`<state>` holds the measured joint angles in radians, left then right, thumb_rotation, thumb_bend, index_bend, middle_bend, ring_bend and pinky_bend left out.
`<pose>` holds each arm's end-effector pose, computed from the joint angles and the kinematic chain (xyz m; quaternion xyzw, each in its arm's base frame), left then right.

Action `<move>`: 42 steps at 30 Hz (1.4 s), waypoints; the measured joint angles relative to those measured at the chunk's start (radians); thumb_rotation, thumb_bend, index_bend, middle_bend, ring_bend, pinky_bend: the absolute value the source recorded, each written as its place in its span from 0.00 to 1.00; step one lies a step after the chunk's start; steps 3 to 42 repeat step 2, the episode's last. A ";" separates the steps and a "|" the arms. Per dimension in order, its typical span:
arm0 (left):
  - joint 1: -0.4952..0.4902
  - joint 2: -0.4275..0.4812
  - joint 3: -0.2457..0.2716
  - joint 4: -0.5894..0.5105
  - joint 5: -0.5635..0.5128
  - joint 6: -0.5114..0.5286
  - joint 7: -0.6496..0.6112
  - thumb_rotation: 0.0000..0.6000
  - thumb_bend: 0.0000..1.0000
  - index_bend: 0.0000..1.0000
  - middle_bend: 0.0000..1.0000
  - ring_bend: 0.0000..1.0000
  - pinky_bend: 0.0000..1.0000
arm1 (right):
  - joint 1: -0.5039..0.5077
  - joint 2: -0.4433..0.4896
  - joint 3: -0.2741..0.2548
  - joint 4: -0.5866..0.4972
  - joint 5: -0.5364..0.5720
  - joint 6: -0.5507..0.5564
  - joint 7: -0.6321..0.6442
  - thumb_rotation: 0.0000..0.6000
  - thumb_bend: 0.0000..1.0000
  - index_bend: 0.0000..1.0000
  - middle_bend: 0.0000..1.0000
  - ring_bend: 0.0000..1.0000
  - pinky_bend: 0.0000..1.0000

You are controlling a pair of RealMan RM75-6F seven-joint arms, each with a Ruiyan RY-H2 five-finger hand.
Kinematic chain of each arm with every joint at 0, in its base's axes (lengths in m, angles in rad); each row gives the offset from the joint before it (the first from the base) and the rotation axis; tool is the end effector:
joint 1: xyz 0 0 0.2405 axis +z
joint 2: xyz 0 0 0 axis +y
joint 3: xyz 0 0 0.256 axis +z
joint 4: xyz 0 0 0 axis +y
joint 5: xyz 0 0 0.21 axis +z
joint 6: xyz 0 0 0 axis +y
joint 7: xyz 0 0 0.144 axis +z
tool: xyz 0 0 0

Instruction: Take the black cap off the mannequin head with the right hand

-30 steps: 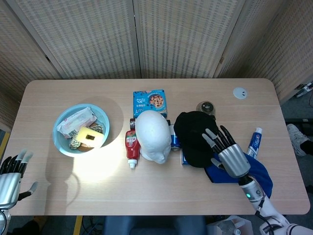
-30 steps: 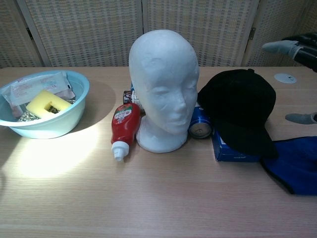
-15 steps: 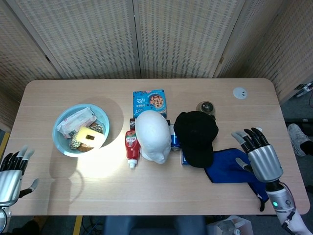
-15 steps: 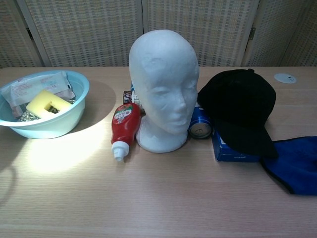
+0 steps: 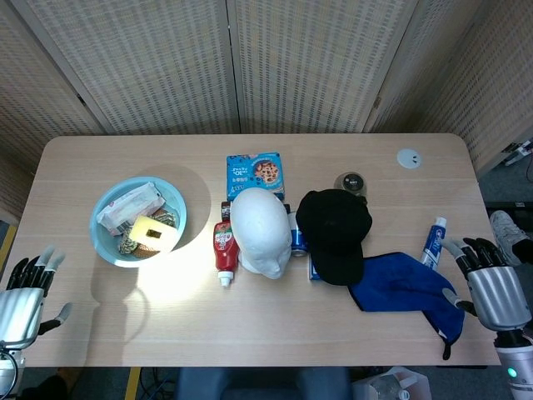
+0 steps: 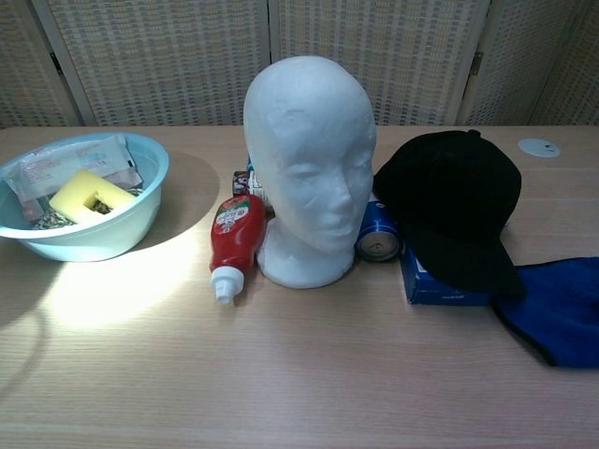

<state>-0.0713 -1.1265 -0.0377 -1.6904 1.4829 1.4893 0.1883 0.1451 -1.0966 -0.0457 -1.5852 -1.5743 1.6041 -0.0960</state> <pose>-0.2999 0.1730 0.1494 -0.6105 -0.3675 -0.3488 0.6088 -0.2985 -0.1794 0.1676 0.6448 -0.3008 0.3843 0.5883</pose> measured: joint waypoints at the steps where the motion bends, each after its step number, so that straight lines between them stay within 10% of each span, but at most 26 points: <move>1: -0.001 0.000 0.000 0.000 0.000 -0.001 0.000 1.00 0.25 0.04 0.01 0.08 0.03 | -0.001 0.001 0.001 0.001 -0.003 -0.003 0.005 1.00 0.00 0.22 0.26 0.17 0.19; 42: -0.002 0.000 0.000 -0.001 0.001 -0.002 0.001 1.00 0.25 0.04 0.01 0.08 0.03 | -0.002 0.002 0.002 0.002 -0.006 -0.005 0.009 1.00 0.00 0.22 0.26 0.17 0.19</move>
